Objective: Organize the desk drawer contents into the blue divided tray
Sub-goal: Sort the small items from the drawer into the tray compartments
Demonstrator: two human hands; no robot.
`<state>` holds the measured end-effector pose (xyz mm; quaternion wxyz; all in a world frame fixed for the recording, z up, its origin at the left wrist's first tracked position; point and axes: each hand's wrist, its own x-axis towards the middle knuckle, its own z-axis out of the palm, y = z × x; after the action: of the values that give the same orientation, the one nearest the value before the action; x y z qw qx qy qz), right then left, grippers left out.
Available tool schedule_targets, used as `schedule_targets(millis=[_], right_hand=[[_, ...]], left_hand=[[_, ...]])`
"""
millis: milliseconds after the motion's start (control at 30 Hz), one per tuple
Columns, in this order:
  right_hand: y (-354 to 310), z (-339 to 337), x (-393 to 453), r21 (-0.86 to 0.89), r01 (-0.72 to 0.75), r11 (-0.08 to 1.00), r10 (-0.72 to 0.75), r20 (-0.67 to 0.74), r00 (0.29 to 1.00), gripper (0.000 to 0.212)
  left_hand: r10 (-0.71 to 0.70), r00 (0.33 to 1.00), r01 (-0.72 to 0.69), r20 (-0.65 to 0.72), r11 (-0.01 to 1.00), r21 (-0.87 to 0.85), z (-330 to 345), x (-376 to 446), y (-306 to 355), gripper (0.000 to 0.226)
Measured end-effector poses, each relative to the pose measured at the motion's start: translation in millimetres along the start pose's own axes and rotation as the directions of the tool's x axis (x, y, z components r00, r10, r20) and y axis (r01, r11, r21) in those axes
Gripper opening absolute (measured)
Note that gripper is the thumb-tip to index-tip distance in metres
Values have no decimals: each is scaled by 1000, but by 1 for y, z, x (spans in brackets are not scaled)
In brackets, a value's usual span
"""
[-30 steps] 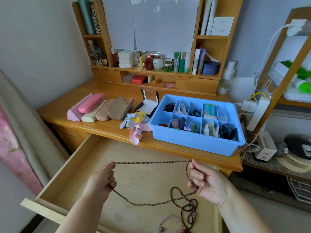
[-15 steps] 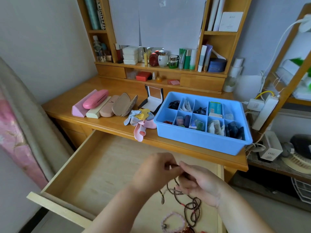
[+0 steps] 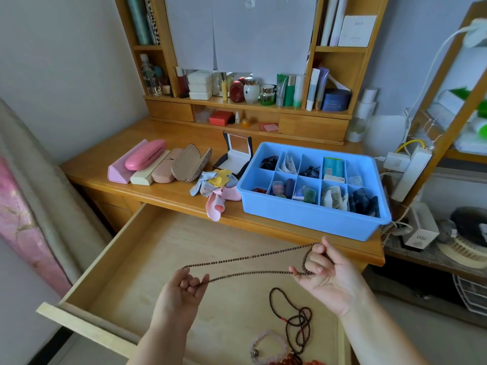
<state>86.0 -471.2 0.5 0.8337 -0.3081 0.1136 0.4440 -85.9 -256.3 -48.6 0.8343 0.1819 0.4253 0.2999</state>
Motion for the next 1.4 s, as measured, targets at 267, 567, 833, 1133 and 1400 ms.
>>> schedule_targets(millis=[267, 567, 833, 1133, 1400], right_hand=[[19, 19, -3, -330, 73, 941, 17, 262, 965, 41], [21, 15, -13, -504, -28, 863, 138, 182, 974, 30], [9, 0, -6, -222, 16, 975, -50, -146, 988, 29], [11, -2, -6, -594, 50, 803, 22, 114, 993, 39], [2, -6, -2, -287, 96, 953, -71, 96, 993, 40]], left_hand=[[163, 478, -795, 863, -337, 504, 60, -59, -17, 30], [80, 826, -560, 557, 217, 799, 92, -44, -11, 40], [-149, 954, 102, 258, 977, 188, 19, -13, -4, 18], [-31, 924, -192, 382, 825, 531, 34, -34, -32, 35], [-105, 939, 55, 326, 985, 161, 34, -31, -8, 16]])
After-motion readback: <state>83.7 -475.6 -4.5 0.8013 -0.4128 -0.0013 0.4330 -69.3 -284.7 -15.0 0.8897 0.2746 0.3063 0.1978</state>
